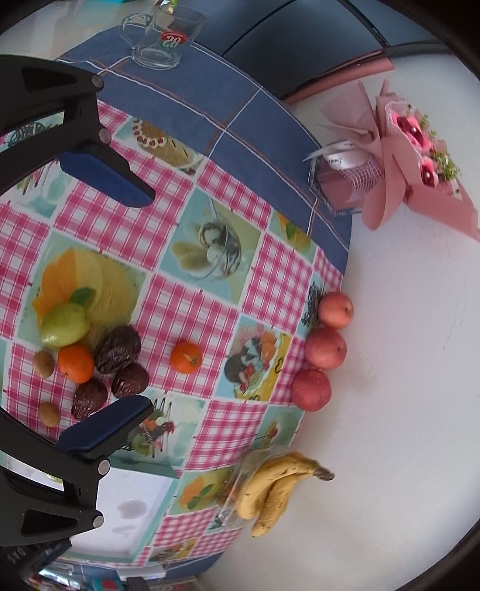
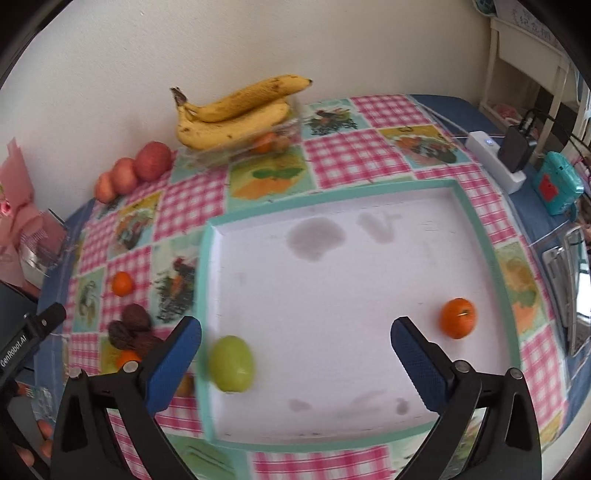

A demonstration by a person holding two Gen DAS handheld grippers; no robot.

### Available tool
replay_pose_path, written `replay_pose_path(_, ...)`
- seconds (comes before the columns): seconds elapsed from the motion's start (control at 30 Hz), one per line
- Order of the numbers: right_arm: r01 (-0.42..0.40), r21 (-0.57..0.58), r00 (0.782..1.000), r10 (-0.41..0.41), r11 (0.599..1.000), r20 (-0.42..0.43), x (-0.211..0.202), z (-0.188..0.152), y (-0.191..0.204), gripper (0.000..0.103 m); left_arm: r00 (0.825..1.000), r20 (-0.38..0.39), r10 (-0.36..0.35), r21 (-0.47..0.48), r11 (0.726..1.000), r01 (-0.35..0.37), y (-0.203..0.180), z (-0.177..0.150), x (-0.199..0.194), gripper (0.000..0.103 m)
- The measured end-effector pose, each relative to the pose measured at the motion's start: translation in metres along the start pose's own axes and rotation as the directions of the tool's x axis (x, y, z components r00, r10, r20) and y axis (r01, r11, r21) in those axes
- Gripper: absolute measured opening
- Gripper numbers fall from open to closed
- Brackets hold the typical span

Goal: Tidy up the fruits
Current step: 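Move both tools back toward the fruit cluster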

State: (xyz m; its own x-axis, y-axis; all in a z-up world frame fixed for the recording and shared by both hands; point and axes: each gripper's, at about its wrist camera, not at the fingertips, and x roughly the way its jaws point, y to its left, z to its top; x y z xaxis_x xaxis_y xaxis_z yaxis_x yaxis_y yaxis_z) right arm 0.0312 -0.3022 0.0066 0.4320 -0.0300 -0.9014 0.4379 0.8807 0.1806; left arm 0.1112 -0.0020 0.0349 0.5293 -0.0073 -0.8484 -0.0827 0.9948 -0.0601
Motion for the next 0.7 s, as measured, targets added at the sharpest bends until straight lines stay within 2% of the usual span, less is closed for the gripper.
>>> replay_pose_path(0.17,-0.053,-0.059,0.998,0.051,0.997,-0.041,0.008,-0.004,0.028,0.102,1.000,0.018,-0.007,-0.022,1.000,0.008,0.017,0.004,-0.006,0.103)
replay_pose_path(0.33,-0.101,-0.139,0.994,0.095,0.985,-0.046,0.007,-0.008,0.056,0.102,0.999,0.041,-0.024,-0.036,0.999,0.026,0.030,0.007,-0.011,0.103)
replay_pose_path(0.47,-0.170,-0.163,0.985,0.161,0.972,-0.070,0.009,-0.015,0.071,0.102,0.999,0.016,-0.042,-0.060,0.997,0.043,0.036,0.005,-0.009,0.103)
replay_pose_path(0.57,-0.179,-0.196,0.983,0.165,0.964,-0.084,0.011,-0.020,0.082,0.102,0.997,-0.011,-0.082,-0.086,0.993,0.081,0.040,0.001,-0.005,0.103)
replay_pose_path(0.7,-0.206,-0.232,0.976,0.182,0.951,-0.120,0.017,-0.028,0.095,0.102,0.995,-0.023,-0.101,-0.089,0.991,0.099,0.038,-0.004,-0.002,0.103)
